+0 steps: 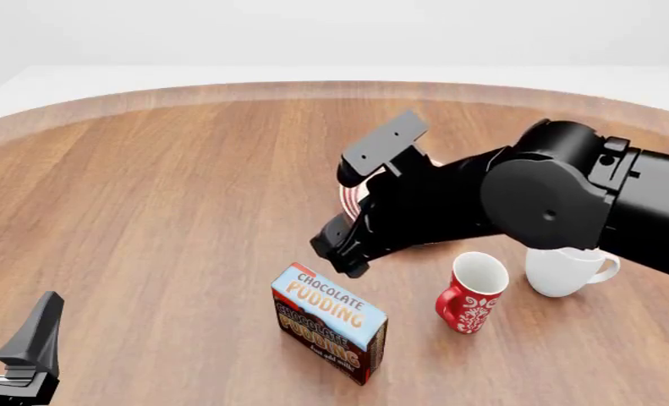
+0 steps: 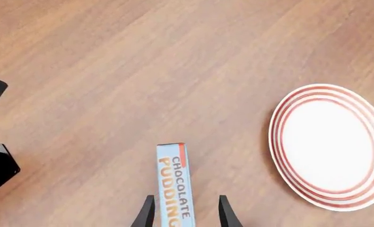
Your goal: Put the chocolate pudding to the right of the plate.
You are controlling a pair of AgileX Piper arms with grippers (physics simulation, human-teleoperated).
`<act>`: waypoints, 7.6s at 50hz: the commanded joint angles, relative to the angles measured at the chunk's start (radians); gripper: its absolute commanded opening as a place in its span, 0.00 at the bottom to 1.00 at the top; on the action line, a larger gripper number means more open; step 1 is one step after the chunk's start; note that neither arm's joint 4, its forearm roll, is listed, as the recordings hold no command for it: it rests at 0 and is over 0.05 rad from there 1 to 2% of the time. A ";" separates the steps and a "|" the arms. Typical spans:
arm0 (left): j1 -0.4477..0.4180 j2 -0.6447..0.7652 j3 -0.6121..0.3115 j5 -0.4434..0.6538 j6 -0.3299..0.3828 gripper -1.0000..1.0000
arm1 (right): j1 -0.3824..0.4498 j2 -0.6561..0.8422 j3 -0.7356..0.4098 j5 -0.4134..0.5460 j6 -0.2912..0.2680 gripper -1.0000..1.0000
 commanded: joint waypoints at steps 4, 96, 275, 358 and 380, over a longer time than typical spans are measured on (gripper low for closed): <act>0.000 0.000 0.000 0.000 0.000 1.00 | -0.001 0.016 0.000 -0.005 -0.001 1.00; 0.000 0.000 0.000 0.000 0.000 1.00 | 0.041 0.097 0.167 -0.183 0.092 1.00; 0.003 -0.001 -0.001 0.002 0.000 1.00 | -0.025 0.097 0.219 -0.228 0.044 0.00; 0.002 0.000 -0.001 0.000 0.000 1.00 | -0.232 0.041 -0.304 0.154 -0.137 0.00; 0.003 0.000 -0.001 0.000 0.000 1.00 | -0.292 0.073 -0.417 0.215 -0.145 0.00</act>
